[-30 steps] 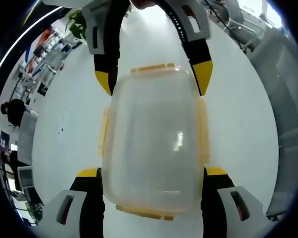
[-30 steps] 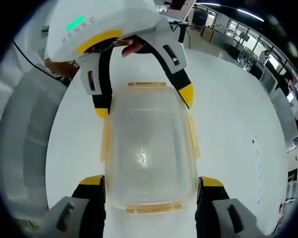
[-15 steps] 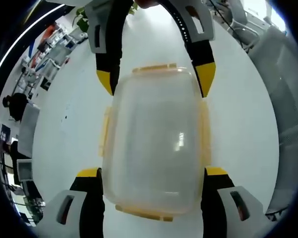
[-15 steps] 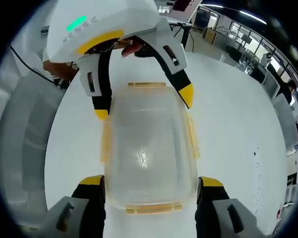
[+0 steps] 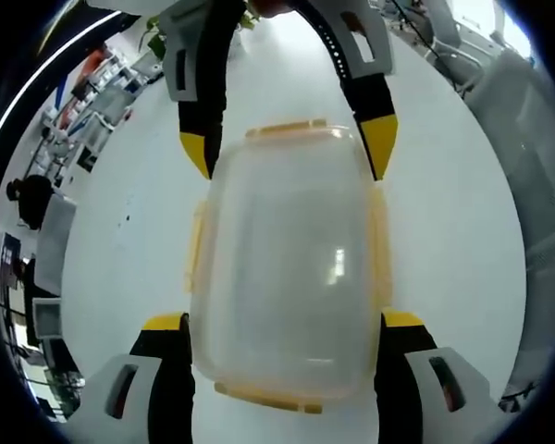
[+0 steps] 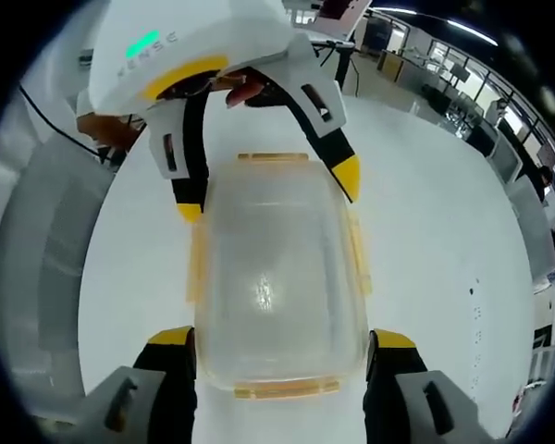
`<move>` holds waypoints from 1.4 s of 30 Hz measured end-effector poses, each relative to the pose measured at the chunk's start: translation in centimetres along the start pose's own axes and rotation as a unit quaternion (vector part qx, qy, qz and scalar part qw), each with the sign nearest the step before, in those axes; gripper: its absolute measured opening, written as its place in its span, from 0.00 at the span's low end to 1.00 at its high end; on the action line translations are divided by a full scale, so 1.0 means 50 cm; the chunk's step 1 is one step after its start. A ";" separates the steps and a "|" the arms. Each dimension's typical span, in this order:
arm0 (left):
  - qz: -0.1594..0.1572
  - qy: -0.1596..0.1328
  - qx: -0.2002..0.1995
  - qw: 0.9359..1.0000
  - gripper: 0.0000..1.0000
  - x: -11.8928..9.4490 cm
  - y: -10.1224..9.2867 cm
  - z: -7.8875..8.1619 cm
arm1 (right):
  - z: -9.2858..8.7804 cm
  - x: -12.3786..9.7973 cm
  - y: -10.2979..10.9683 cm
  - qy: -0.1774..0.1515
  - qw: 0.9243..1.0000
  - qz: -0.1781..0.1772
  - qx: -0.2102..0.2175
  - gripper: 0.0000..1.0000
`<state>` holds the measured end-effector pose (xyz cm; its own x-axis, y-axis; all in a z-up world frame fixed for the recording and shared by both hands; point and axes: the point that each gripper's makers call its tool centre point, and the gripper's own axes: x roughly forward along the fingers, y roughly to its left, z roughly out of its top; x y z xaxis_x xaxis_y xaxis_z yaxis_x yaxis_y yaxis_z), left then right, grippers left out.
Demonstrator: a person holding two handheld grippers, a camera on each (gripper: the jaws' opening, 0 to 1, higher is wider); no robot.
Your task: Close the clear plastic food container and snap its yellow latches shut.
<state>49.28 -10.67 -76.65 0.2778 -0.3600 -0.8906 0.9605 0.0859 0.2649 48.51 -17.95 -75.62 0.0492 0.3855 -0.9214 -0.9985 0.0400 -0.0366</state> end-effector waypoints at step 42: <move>0.027 -0.041 -0.076 0.996 0.83 -0.067 -0.024 -0.019 | -0.066 -0.059 0.059 -0.025 0.996 -0.067 0.061 0.87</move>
<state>47.21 -8.68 -74.32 0.3330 -0.4254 -0.8415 0.9374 0.2454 0.2469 45.37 -21.99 -74.28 0.1865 0.4138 -0.8911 -0.9728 0.2046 -0.1086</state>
